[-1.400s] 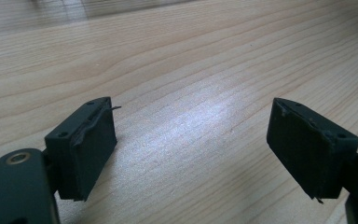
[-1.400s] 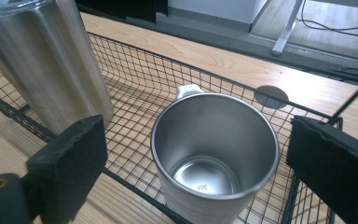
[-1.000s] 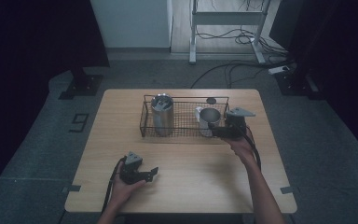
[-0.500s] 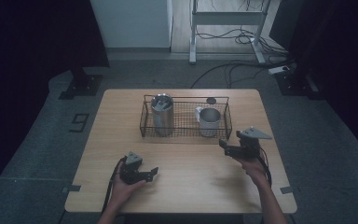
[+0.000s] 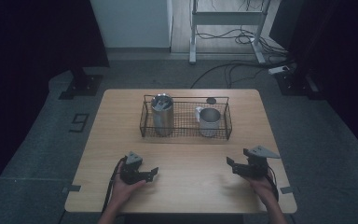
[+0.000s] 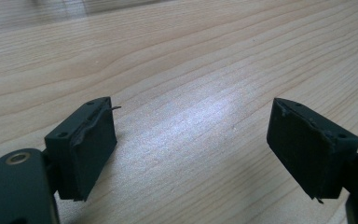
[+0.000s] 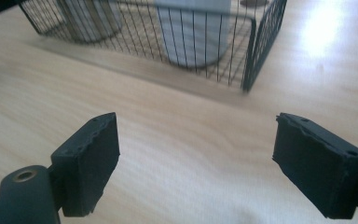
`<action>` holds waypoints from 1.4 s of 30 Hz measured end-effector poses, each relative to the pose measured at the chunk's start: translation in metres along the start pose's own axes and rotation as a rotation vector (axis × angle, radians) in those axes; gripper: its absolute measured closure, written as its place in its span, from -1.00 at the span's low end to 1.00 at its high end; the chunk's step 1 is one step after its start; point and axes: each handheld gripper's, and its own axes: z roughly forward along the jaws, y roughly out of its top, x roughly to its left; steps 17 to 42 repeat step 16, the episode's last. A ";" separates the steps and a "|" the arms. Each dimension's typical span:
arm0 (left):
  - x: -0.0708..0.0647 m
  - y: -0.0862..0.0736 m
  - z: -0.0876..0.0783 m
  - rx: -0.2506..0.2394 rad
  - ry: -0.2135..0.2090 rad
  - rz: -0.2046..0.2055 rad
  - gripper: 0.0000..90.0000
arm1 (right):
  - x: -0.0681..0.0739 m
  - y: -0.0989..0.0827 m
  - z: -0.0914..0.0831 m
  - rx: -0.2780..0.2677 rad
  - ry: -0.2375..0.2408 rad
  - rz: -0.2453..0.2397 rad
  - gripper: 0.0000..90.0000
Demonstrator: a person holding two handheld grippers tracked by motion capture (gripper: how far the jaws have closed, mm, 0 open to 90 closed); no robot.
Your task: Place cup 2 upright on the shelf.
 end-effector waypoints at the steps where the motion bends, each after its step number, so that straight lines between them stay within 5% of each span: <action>1: 0.000 0.000 0.000 0.000 0.000 0.000 -0.65 | 0.000 -0.003 0.000 0.010 0.000 -0.001 -0.69; 8: 0.000 0.000 0.000 0.002 0.003 0.004 -0.65 | -0.002 -0.018 0.003 0.045 -0.007 0.009 -0.69; 42: -0.001 0.000 0.001 0.006 0.004 0.003 -0.65 | 0.000 -0.020 0.006 0.053 -0.012 0.001 -0.69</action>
